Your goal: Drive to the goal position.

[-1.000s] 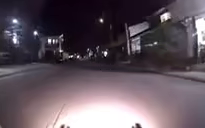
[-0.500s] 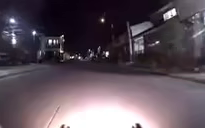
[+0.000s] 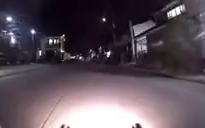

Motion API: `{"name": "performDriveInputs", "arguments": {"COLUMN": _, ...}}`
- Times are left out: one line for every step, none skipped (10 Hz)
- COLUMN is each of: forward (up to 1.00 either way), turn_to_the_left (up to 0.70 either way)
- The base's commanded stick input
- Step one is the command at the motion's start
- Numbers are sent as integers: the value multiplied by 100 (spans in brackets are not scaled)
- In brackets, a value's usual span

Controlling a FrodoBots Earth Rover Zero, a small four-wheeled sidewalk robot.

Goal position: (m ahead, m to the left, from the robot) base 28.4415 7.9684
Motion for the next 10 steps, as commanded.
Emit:
{"name": "performDriveInputs", "arguments": {"forward": 85, "turn_to_the_left": 0}}
{"name": "performDriveInputs", "arguments": {"forward": 85, "turn_to_the_left": 0}}
{"name": "performDriveInputs", "arguments": {"forward": 85, "turn_to_the_left": 0}}
{"name": "performDriveInputs", "arguments": {"forward": 85, "turn_to_the_left": 0}}
{"name": "performDriveInputs", "arguments": {"forward": 85, "turn_to_the_left": 0}}
{"name": "performDriveInputs", "arguments": {"forward": 85, "turn_to_the_left": 0}}
{"name": "performDriveInputs", "arguments": {"forward": 85, "turn_to_the_left": 0}}
{"name": "performDriveInputs", "arguments": {"forward": 85, "turn_to_the_left": 0}}
{"name": "performDriveInputs", "arguments": {"forward": 85, "turn_to_the_left": 0}}
{"name": "performDriveInputs", "arguments": {"forward": 85, "turn_to_the_left": 0}}
